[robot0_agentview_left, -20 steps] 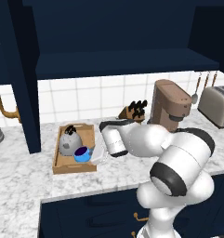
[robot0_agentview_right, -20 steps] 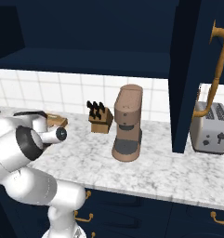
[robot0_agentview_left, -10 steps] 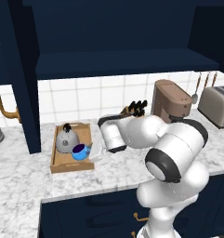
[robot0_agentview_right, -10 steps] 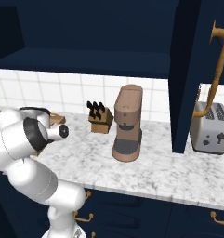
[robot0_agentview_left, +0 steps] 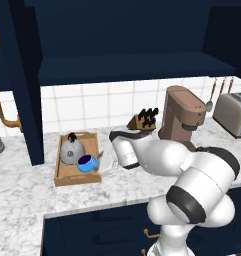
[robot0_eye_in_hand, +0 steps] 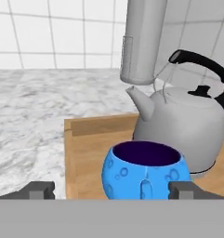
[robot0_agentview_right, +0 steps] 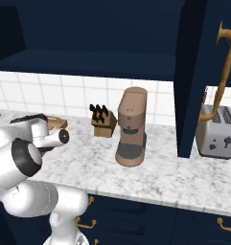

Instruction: Pick the kettle from the counter and place it on the tray. Then pick the mug from the cabinet and place it on the tray. Then close the cabinet doors.

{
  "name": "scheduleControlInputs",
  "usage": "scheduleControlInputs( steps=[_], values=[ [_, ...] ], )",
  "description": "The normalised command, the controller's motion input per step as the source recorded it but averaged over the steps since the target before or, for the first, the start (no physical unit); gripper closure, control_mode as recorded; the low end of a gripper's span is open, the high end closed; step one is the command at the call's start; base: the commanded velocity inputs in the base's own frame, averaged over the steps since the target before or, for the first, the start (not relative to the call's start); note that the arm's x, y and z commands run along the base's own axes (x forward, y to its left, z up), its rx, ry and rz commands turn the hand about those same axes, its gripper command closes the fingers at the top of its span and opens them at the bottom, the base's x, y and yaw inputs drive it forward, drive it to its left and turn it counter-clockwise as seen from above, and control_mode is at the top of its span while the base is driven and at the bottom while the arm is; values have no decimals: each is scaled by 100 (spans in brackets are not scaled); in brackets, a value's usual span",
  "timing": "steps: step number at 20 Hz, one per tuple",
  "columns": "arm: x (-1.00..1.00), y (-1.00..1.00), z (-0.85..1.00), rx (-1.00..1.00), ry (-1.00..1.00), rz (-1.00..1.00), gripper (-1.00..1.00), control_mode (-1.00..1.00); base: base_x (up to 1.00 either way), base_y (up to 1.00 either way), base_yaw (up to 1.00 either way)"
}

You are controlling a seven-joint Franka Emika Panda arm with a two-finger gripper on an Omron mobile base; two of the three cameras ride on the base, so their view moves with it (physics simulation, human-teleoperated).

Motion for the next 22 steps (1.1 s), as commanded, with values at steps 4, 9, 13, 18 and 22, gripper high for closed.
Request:
scheduleControlInputs(
  steps=[4, 9, 13, 18, 22],
  values=[
    [-28, -44, 56, 0, 8, -1, -100, -100, 0, 0, 0],
    [-41, -58, 29, -2, 28, -22, -100, -100, 0, 0, 0],
    [-17, -70, 41, 0, 29, -18, -100, -100, 0, 0, 0],
    [0, -10, 0, 0, 6, -2, -100, -100, 0, 0, 0],
    [-2, -15, 0, 0, 0, -4, -100, -100, 0, 0, 0]
  ],
)
